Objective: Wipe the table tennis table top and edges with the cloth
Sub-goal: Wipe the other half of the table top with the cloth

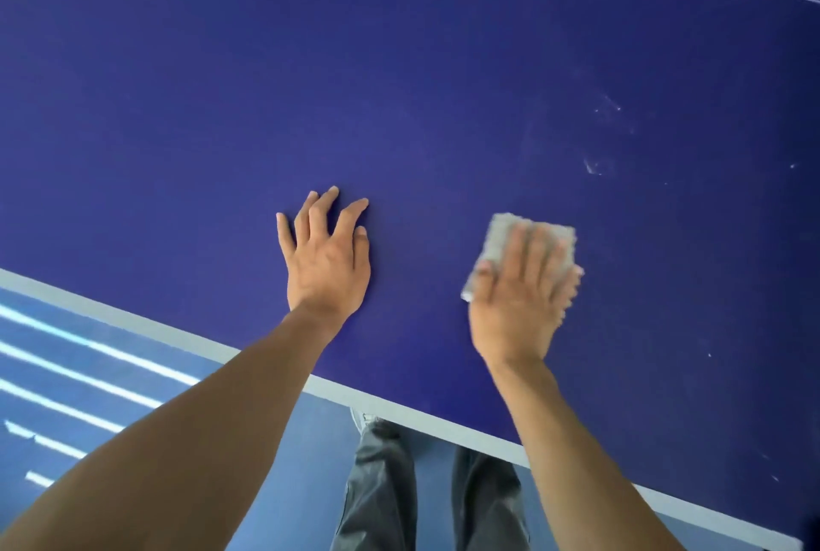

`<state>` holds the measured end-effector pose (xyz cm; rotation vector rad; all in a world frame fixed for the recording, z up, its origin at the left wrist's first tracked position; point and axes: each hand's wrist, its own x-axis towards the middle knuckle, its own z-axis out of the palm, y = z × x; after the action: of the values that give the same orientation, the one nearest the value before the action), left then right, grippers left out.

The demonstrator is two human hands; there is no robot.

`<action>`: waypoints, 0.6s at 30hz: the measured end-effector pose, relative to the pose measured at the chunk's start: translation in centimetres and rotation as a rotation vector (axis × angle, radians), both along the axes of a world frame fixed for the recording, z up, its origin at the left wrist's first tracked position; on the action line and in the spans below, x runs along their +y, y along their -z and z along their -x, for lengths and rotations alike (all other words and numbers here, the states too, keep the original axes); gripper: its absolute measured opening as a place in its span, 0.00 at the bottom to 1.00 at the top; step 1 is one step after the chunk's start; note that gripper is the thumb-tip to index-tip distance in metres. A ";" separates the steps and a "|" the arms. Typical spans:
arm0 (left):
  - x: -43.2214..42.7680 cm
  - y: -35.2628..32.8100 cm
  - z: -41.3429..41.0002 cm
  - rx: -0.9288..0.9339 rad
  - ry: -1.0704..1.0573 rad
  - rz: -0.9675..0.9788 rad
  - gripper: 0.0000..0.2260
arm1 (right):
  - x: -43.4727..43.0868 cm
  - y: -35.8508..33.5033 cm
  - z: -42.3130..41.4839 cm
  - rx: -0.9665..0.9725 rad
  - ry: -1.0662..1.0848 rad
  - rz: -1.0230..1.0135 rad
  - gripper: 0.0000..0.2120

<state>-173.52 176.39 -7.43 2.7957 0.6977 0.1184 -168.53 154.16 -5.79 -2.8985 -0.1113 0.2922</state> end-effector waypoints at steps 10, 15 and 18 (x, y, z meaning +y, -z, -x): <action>2.6 -0.9 -4.7 -0.042 -0.031 -0.088 0.16 | -6.1 1.1 4.3 -0.069 -0.545 0.026 0.29; 3.6 0.1 -6.4 0.002 -0.076 -0.057 0.19 | -4.6 1.0 -6.5 -0.061 -0.028 0.021 0.31; 3.9 0.2 -6.2 -0.021 -0.092 -0.045 0.18 | -0.1 0.8 -7.7 -0.061 -0.026 0.004 0.31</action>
<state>-167.29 180.26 -7.65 2.8005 0.8280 0.1829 -160.83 154.01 -6.63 -2.9131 -0.1586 0.2085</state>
